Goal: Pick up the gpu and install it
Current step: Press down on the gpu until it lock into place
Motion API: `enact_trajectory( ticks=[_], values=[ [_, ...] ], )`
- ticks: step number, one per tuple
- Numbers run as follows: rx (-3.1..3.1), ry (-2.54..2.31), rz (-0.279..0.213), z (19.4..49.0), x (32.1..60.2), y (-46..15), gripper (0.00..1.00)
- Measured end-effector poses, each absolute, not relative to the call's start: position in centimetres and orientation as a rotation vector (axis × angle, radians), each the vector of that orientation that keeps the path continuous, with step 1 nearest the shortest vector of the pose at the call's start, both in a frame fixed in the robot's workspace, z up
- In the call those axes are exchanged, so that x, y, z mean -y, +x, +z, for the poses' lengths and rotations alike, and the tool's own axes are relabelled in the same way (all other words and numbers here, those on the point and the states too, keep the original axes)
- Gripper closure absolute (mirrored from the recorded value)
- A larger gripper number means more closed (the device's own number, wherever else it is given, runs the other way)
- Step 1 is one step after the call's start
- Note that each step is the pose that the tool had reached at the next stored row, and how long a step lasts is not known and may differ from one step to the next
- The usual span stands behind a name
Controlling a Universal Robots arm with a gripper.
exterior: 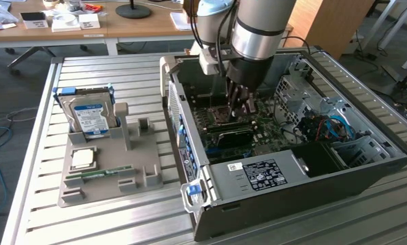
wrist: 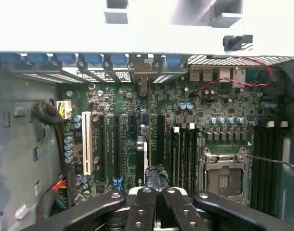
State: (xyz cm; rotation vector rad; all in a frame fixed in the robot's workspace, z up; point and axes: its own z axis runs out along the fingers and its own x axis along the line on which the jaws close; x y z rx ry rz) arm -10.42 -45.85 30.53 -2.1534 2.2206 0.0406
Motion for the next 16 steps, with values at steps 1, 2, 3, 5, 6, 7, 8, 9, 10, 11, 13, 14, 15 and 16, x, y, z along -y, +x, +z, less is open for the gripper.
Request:
enact_trajectory(
  ticks=[1, 2, 3, 5, 6, 7, 8, 9, 10, 11, 13, 14, 15, 16],
  values=[
    [-2.221, -2.153, 0.041, 30.8, 45.8, -10.4, 0.89],
    [-2.221, -2.153, 0.041, 31.0, 45.8, -10.4, 0.89],
    [-2.221, -2.153, 0.041, 31.2, 45.9, -10.4, 0.89],
    [-2.221, -2.153, 0.041, 31.5, 45.9, -10.4, 0.89],
    [-2.221, -2.153, 0.041, 31.6, 45.9, -10.4, 0.89],
    [-2.221, -2.153, 0.041, 31.7, 45.9, -10.4, 0.89],
    [-2.221, -2.153, 0.041, 31.8, 45.8, -10.4, 0.89],
    [-2.221, -2.153, 0.041, 31.8, 45.8, -10.4, 0.89],
    [-2.22, -2.153, 0.041, 31.8, 45.8, -10.4, 0.89],
    [-2.22, -2.153, 0.041, 31.8, 45.8, -10.4, 0.89],
    [-2.221, -2.153, 0.041, 31.8, 45.9, -10.4, 0.89],
    [-2.221, -2.153, 0.041, 31.8, 45.8, -10.4, 0.89],
    [-2.221, -2.153, 0.041, 31.8, 45.9, -10.4, 0.89],
    [-2.221, -2.153, 0.041, 31.8, 45.9, -10.4, 0.89]
  ],
)
